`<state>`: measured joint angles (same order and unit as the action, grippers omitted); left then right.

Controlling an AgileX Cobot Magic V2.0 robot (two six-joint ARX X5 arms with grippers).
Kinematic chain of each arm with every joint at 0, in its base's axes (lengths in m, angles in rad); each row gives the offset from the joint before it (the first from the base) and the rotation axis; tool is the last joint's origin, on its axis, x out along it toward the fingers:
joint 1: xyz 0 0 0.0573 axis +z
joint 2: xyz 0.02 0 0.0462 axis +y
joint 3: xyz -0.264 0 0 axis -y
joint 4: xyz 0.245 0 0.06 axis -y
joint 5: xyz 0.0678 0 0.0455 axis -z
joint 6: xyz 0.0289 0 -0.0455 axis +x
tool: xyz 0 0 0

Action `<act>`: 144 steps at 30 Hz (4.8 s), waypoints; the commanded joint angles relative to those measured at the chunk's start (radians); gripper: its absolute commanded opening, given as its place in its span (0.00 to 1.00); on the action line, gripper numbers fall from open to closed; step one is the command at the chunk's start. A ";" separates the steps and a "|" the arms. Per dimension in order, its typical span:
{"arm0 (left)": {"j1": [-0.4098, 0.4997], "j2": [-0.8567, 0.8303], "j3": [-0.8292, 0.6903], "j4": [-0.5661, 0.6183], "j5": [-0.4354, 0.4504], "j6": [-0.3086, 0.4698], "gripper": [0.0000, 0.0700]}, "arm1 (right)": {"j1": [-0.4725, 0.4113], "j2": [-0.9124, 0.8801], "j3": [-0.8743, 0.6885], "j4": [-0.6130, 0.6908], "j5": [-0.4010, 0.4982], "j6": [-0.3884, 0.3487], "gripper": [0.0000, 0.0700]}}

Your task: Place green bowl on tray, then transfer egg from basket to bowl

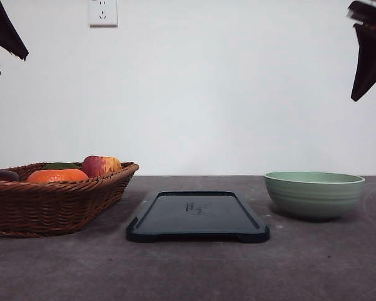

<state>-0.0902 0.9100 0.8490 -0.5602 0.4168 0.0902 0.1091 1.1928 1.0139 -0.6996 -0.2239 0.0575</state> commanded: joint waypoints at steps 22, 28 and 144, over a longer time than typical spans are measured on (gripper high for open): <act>-0.003 0.007 0.020 0.008 0.003 -0.005 0.56 | -0.028 0.505 0.313 -0.087 0.046 -0.021 0.40; -0.003 0.007 0.020 0.008 0.003 -0.005 0.56 | -0.028 0.575 0.313 -0.068 0.050 -0.028 0.39; -0.077 0.302 0.382 -0.272 -0.255 -0.163 0.56 | 0.360 -0.286 -0.379 0.370 0.098 -0.069 0.41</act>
<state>-0.1626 1.1809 1.2010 -0.8316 0.1693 -0.0688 0.4641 0.9016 0.6334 -0.3393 -0.1288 -0.0040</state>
